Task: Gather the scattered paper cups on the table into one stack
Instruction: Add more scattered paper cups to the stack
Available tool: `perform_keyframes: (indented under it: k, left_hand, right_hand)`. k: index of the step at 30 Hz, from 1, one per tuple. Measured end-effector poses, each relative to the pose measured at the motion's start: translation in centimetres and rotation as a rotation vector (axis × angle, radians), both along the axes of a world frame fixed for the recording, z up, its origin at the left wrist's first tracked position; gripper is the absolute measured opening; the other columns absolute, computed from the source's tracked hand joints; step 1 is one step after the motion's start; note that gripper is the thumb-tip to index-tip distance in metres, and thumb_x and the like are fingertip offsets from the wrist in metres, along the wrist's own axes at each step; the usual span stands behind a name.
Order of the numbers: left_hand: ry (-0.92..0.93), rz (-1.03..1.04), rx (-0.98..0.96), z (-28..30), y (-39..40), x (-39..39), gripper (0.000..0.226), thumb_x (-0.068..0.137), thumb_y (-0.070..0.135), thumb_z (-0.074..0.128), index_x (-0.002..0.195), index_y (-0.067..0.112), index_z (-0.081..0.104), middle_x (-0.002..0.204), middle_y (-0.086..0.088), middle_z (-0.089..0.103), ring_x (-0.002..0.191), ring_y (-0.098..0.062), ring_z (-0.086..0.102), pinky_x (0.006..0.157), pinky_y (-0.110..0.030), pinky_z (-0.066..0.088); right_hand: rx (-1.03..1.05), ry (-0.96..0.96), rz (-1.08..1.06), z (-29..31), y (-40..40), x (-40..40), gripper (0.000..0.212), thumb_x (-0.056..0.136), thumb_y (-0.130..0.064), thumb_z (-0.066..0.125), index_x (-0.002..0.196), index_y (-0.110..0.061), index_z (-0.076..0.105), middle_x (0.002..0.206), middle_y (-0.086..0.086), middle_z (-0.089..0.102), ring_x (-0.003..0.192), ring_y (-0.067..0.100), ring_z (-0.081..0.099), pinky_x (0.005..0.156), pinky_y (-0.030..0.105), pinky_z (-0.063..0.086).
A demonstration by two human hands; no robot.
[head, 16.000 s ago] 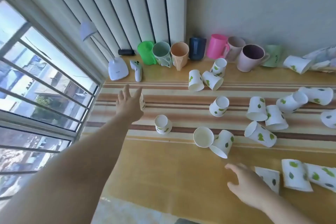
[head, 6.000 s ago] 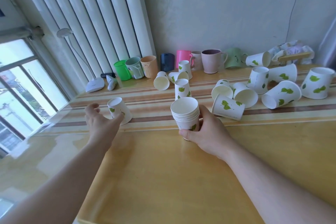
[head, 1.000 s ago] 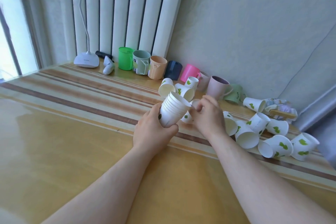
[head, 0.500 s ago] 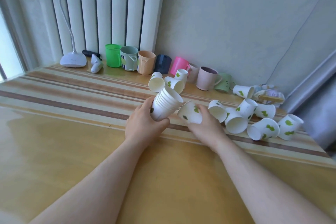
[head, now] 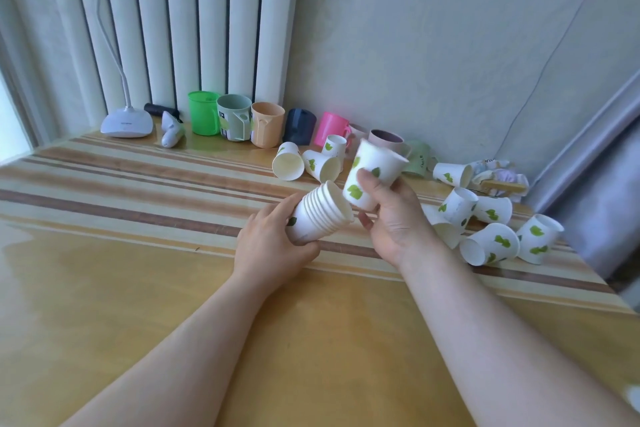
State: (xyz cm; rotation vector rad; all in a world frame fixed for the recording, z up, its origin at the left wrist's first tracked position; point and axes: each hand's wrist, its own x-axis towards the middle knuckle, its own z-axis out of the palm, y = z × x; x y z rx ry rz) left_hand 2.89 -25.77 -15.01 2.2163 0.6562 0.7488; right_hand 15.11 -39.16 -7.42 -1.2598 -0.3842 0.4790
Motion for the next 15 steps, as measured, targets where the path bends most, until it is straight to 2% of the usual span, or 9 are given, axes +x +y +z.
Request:
perform_keyframes:
  k: [2, 4, 6, 10, 13, 15]
  left_hand:
    - [-0.008, -0.005, 0.018, -0.1, 0.0, 0.0, 0.08, 0.07, 0.046, 0.074, 0.147, 0.052, 0.05, 0.118, 0.014, 0.066, 0.111, -0.023, 0.062, 0.097, -0.046, 0.054]
    - [-0.015, -0.01, 0.023, -0.1, 0.0, 0.1, 0.08, 0.07, 0.047, 0.074, 0.147, 0.052, 0.05, 0.117, 0.014, 0.066, 0.11, -0.023, 0.062, 0.097, -0.046, 0.054]
    - [-0.029, -0.011, 0.014, -0.2, 0.1, 0.1, 0.08, 0.07, 0.046, 0.075, 0.146, 0.051, 0.051, 0.117, 0.014, 0.066, 0.11, -0.023, 0.063, 0.096, -0.046, 0.055]
    - [-0.051, -0.017, -0.01, -0.1, 0.1, 0.2, 0.077, 0.069, 0.045, 0.075, 0.143, 0.051, 0.054, 0.114, 0.015, 0.066, 0.109, -0.022, 0.062, 0.095, -0.047, 0.056]
    - [-0.069, -0.019, -0.024, -0.1, 0.2, 0.2, 0.076, 0.067, 0.047, 0.073, 0.141, 0.049, 0.056, 0.111, 0.016, 0.067, 0.107, -0.021, 0.063, 0.093, -0.049, 0.057]
    - [-0.072, -0.018, -0.028, -0.1, 0.2, 0.2, 0.076, 0.067, 0.047, 0.073, 0.141, 0.049, 0.055, 0.111, 0.016, 0.067, 0.107, -0.02, 0.063, 0.094, -0.049, 0.057]
  right_hand:
    - [-0.033, -0.028, 0.023, -0.6, 0.2, -0.5, 0.036, 0.081, -0.02, 0.086, 0.114, -0.029, 0.074, 0.106, -0.012, 0.081, 0.093, 0.008, 0.073, 0.09, 0.038, 0.043]
    - [-0.042, -0.013, 0.033, -1.3, 0.3, -0.6, 0.039, 0.085, -0.015, 0.086, 0.119, -0.029, 0.074, 0.109, -0.011, 0.081, 0.098, 0.009, 0.072, 0.094, 0.041, 0.044]
    - [-0.038, 0.005, 0.041, -1.8, 0.3, -0.9, 0.04, 0.088, -0.011, 0.084, 0.123, -0.026, 0.072, 0.108, -0.011, 0.08, 0.096, 0.008, 0.073, 0.091, 0.039, 0.045]
    - [-0.052, 0.026, 0.071, -2.5, 0.2, -1.5, 0.047, 0.074, -0.027, 0.087, 0.118, -0.034, 0.072, 0.118, -0.01, 0.077, 0.113, 0.018, 0.066, 0.096, 0.043, 0.043]
    - [-0.068, 0.0, 0.095, -3.0, -0.3, -1.3, 0.043, 0.075, -0.029, 0.086, 0.114, -0.04, 0.072, 0.109, -0.013, 0.075, 0.113, 0.02, 0.064, 0.097, 0.045, 0.042]
    - [-0.085, -0.023, 0.132, -3.2, -0.8, -1.2, 0.044, 0.076, -0.028, 0.085, 0.116, -0.038, 0.07, 0.107, -0.014, 0.076, 0.111, 0.018, 0.064, 0.095, 0.044, 0.041]
